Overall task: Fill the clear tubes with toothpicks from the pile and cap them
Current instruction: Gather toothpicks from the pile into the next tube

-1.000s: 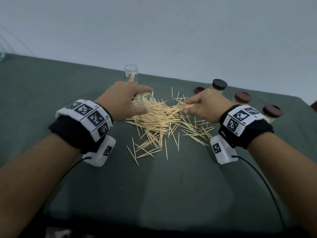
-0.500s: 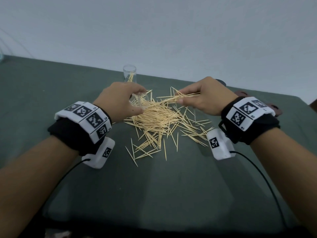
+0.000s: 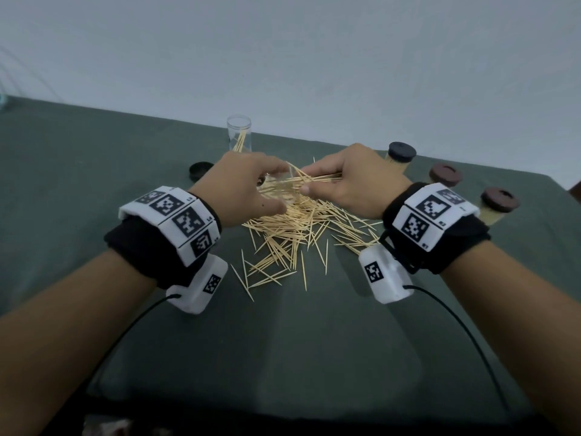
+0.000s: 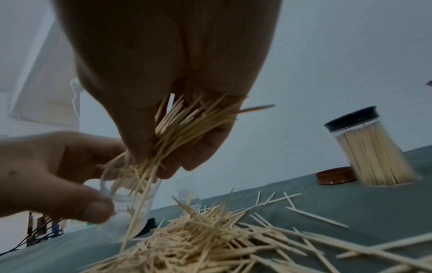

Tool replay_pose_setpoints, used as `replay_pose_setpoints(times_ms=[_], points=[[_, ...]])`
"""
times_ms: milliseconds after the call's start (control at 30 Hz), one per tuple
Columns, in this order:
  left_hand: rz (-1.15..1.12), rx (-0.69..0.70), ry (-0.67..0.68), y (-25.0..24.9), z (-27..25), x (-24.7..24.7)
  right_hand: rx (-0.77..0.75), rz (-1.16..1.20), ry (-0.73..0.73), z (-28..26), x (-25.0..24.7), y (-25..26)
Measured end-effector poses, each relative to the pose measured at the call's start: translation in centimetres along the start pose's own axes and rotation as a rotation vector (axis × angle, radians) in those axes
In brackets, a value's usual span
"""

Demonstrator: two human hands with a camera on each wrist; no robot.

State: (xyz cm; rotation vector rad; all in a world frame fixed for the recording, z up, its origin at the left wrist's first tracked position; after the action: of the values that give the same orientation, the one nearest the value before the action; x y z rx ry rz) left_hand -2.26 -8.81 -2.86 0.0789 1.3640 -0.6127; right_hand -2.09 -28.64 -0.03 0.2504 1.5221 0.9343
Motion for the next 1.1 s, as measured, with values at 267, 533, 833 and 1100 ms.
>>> replay_pose_setpoints(times_ms=[267, 533, 833, 1100], points=[[-0.207, -0.103, -0.004, -0.3, 0.1, -0.2, -0.159, -0.112, -0.144, 0.5, 1.5, -1.2], [-0.204, -0.127, 0.001, -0.1, -0.1, 0.0, -0.036, -0.004, -0.006, 0.0, 1.6, -1.4], [-0.201, -0.123, 0.013, -0.7, 0.0, 0.6, -0.070, -0.189, -0.004, 0.2, 1.3, -0.6], [-0.197, -0.125, 0.017, -0.6, -0.1, 0.5, -0.046, -0.149, 0.029, 0.2, 1.8, -0.7]])
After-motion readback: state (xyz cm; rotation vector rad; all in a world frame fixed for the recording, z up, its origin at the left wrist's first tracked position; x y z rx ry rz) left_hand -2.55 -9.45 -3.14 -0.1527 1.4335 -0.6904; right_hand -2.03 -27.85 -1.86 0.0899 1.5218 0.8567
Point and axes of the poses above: each hand's wrist, its own z-axis towards the middle knuckle, its own x-axis out of the palm, y = z × x, the point moved 1 cm from there along z, towards the middle knuckle, and after that the axes turned 9 degrees about z, right-handed, at the moved point
